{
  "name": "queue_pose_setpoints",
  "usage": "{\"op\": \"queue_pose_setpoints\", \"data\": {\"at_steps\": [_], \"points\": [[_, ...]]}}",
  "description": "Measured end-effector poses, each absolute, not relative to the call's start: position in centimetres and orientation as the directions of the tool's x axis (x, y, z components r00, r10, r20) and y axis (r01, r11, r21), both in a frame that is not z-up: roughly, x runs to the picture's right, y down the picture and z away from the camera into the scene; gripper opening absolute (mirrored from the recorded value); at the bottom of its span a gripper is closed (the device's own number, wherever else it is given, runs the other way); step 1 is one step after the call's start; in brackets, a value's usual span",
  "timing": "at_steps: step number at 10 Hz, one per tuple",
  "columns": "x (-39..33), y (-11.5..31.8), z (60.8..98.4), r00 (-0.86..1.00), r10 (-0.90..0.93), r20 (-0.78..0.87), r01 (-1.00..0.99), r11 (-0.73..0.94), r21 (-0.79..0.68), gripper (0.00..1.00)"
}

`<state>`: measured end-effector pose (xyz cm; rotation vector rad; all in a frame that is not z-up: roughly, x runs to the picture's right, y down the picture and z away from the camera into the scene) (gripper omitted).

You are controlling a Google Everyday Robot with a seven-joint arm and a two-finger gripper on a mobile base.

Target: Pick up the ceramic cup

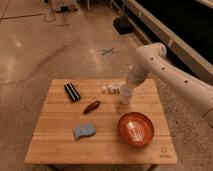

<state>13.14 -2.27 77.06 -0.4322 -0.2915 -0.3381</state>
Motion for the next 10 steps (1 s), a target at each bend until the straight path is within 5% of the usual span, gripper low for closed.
{"op": "queue_pose_setpoints", "data": {"at_steps": [4, 10], "points": [[13.8, 0.8, 79.9, 0.912, -0.231, 0.34, 0.363, 0.839, -0.405, 0.77], [14.3, 3.6, 82.8, 0.924, -0.195, 0.329, 0.337, 0.821, -0.46, 0.8]]}}
